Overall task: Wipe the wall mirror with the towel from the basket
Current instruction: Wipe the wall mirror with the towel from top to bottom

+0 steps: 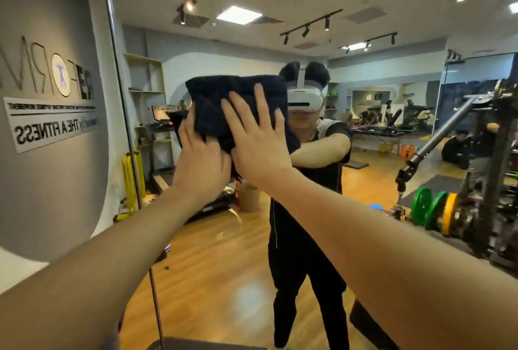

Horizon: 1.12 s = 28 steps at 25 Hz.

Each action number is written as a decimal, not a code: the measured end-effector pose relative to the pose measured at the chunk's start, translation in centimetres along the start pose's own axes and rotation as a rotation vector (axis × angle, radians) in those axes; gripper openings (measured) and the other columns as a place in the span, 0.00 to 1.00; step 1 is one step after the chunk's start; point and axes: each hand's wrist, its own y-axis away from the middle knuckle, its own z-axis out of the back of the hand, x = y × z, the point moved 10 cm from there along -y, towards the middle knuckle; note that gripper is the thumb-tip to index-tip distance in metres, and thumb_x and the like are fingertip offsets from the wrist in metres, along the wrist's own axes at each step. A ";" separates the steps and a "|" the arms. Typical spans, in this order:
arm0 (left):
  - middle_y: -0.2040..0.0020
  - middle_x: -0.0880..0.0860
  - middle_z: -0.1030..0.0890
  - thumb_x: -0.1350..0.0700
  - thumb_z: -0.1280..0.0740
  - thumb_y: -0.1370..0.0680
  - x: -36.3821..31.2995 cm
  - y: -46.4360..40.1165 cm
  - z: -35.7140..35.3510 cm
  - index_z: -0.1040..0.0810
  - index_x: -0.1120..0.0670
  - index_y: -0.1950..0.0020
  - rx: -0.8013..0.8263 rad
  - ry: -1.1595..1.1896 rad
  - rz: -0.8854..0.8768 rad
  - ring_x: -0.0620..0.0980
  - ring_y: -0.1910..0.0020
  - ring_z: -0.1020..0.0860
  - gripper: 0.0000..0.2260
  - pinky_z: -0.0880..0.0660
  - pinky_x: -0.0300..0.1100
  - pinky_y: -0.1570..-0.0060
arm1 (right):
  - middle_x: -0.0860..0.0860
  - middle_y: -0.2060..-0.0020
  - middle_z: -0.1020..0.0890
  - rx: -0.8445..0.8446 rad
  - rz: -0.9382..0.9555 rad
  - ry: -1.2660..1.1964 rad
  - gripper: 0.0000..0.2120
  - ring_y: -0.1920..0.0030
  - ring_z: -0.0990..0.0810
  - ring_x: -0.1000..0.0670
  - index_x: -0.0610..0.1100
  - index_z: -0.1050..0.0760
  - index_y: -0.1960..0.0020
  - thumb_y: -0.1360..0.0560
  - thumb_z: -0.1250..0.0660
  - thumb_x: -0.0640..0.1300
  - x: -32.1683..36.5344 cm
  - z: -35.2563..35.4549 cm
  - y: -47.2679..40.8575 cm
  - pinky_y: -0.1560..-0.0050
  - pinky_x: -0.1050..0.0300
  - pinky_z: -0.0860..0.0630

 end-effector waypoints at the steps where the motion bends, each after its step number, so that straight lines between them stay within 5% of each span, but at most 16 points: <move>1: 0.19 0.66 0.48 0.52 0.41 0.20 0.3 2.2 -1.4 0.47 0.58 0.18 0.025 -0.047 -0.010 0.66 0.20 0.51 0.32 0.37 0.63 0.24 | 0.47 0.18 0.43 0.002 0.032 0.017 0.37 0.18 0.54 0.37 0.47 0.46 0.18 0.22 0.34 0.51 0.6 -1.0 2.1 0.24 0.33 0.44; 8: 0.21 0.65 0.44 0.53 0.45 0.21 -13.4 13.2 -11.6 0.49 0.61 0.18 0.076 -0.097 -0.236 0.68 0.20 0.46 0.33 0.40 0.70 0.27 | 0.50 0.20 0.35 -0.071 0.125 0.113 0.36 0.19 0.43 0.39 0.48 0.39 0.19 0.25 0.32 0.49 -9.1 -1.5 19.7 0.32 0.40 0.32; 13: 0.18 0.62 0.58 0.54 0.44 0.22 -27.6 14.2 -15.8 0.60 0.58 0.17 0.000 0.065 -0.262 0.65 0.20 0.49 0.38 0.34 0.70 0.29 | 0.48 0.22 0.34 -0.067 0.131 0.189 0.26 0.20 0.41 0.37 0.48 0.39 0.20 0.16 0.42 0.52 -21.5 3.2 27.3 0.30 0.42 0.33; 17: 0.22 0.61 0.58 0.54 0.42 0.25 -38.2 9.4 -14.6 0.62 0.57 0.17 -0.169 0.143 -0.329 0.60 0.24 0.55 0.41 0.29 0.73 0.36 | 0.46 0.22 0.33 -0.122 0.085 0.256 0.27 0.21 0.39 0.36 0.46 0.40 0.20 0.17 0.42 0.52 -31.6 8.9 27.1 0.34 0.41 0.29; 19: 0.22 0.59 0.57 0.54 0.41 0.26 -42.2 5.6 -13.8 0.53 0.59 0.17 -0.220 0.170 -0.338 0.58 0.24 0.55 0.39 0.32 0.71 0.32 | 0.45 0.23 0.32 -0.138 0.044 0.277 0.29 0.20 0.40 0.36 0.46 0.41 0.20 0.19 0.38 0.51 -36.2 12.0 24.7 0.34 0.39 0.28; 23: 0.20 0.66 0.46 0.52 0.39 0.25 -47.2 -3.8 -12.9 0.40 0.60 0.19 -0.217 0.172 -0.275 0.60 0.25 0.47 0.35 0.43 0.50 0.25 | 0.44 0.23 0.32 -0.188 -0.020 0.274 0.29 0.20 0.41 0.37 0.44 0.38 0.21 0.19 0.38 0.51 -42.8 18.4 18.0 0.29 0.40 0.32; 28: 0.19 0.64 0.44 0.50 0.40 0.24 -48.6 -4.9 -14.5 0.42 0.58 0.18 -0.250 0.176 -0.237 0.64 0.23 0.47 0.35 0.42 0.62 0.23 | 0.44 0.24 0.31 -0.300 -0.082 0.194 0.28 0.21 0.40 0.36 0.42 0.34 0.22 0.19 0.34 0.50 -44.6 19.1 18.7 0.27 0.43 0.33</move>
